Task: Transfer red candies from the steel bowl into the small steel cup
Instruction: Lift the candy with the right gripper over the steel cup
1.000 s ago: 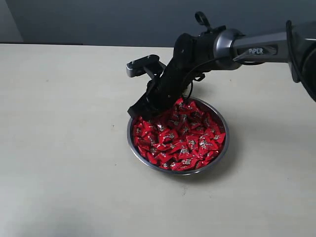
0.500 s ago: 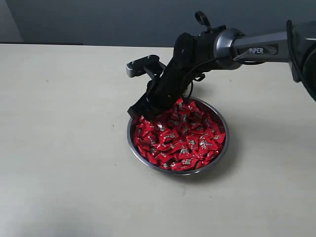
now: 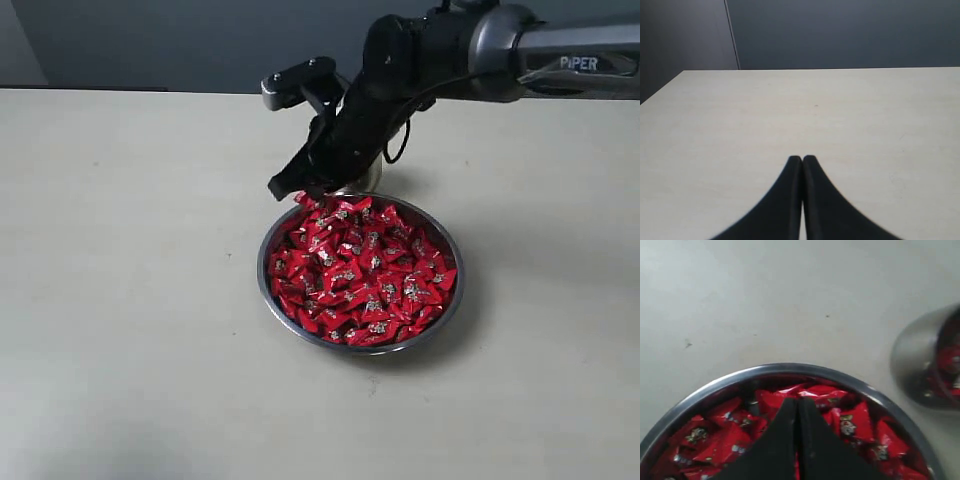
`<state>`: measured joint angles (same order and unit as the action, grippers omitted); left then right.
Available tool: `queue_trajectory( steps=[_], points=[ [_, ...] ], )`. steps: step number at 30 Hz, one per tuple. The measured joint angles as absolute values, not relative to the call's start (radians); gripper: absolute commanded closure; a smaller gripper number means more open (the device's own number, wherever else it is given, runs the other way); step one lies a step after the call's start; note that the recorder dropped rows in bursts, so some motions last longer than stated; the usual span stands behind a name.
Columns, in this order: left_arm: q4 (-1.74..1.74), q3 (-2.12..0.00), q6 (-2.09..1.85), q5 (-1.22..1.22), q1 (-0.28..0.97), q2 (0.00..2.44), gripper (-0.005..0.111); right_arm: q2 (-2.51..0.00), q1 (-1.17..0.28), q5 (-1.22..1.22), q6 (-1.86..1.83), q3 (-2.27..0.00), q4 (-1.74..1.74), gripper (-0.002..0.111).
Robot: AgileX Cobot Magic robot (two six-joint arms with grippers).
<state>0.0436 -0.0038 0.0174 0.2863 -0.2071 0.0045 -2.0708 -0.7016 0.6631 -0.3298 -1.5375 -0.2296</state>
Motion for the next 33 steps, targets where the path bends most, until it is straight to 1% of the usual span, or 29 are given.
queue_trajectory(
  steps=[6,13,19,24,33],
  points=[
    [0.044,-0.004,0.017,0.286,-0.207,0.004,0.106,-2.022,-0.691,0.643,-0.186,-1.584,-0.04,0.109],
    [0.044,-0.004,0.017,0.286,-0.207,0.004,0.106,-2.022,-0.581,0.675,-0.135,-1.734,-0.032,0.109],
    [0.044,-0.004,0.017,0.286,-0.207,0.004,0.106,-2.096,-0.481,0.74,-0.163,-1.824,-0.215,0.109],
    [0.044,-0.004,0.017,0.286,-0.207,0.004,0.106,-2.211,-0.482,0.788,-0.244,-1.835,-0.403,0.109],
    [0.044,-0.004,0.017,0.286,-0.207,0.004,0.106,-2.29,-0.482,0.818,-0.256,-1.931,-0.419,0.109]
  ],
)
